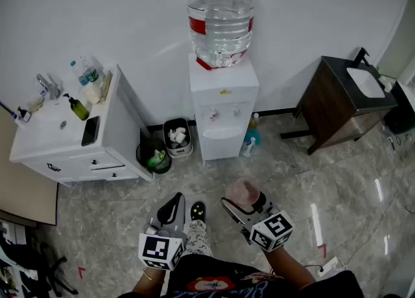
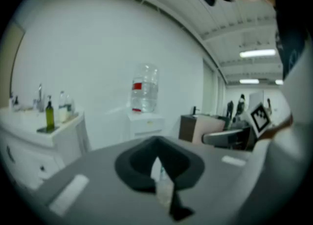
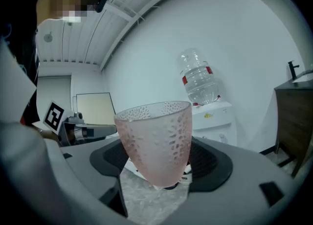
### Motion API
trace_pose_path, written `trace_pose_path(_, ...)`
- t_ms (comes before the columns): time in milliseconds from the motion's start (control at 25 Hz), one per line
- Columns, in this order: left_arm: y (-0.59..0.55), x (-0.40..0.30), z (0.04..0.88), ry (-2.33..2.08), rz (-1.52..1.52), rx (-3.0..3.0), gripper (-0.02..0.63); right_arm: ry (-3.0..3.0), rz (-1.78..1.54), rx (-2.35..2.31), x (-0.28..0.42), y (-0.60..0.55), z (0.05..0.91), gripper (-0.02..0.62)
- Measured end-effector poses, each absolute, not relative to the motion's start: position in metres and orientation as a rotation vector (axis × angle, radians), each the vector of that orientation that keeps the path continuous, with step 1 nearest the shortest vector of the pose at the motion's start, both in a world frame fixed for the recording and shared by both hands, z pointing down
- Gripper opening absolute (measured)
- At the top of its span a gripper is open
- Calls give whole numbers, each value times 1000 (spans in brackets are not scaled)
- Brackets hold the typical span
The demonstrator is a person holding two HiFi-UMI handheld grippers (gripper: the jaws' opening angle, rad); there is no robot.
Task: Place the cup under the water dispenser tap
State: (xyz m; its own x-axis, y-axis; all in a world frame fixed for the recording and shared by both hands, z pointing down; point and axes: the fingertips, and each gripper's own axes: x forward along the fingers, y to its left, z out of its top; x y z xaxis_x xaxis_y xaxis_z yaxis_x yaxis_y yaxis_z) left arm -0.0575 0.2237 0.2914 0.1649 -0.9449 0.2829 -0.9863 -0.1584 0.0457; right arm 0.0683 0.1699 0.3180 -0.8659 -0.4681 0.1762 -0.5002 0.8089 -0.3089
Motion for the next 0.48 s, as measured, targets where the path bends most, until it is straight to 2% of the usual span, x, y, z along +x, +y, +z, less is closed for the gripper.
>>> trace_pose_path(240,43,-119,337,-1764,291,2317,-9,-2763,526,942,-22,-15,391,344)
trace_pose_path(480,-60,-166,451,-1785,253,2147,-9,-2780,402,969,-73,-120,514,344)
